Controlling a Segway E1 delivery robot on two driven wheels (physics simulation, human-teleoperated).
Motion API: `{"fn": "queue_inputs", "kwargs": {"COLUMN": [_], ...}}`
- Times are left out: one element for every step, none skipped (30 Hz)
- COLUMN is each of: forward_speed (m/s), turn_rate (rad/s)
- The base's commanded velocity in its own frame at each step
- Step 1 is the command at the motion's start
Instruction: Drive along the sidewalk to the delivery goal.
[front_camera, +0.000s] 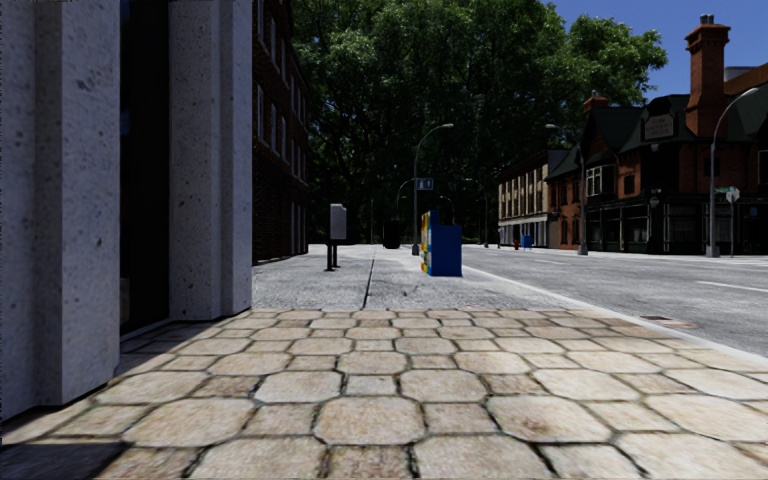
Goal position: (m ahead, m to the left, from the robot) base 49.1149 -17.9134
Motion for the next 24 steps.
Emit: {"fn": "queue_inputs", "kwargs": {"forward_speed": [2.00,2.00,2.00,2.00,2.00,2.00,2.00,2.00,2.00,2.00,2.00,2.00,2.00,2.00,2.00,2.00,2.00,2.00,2.00,2.00,2.00,2.00,2.00,2.00], "turn_rate": [0.00,0.00,0.00,0.00,0.00,0.00,0.00,0.00,0.00,0.00,0.00,0.00,0.00,0.00,0.00,0.00,0.00,0.00,0.00,0.00,0.00,0.00,0.00,0.00]}}
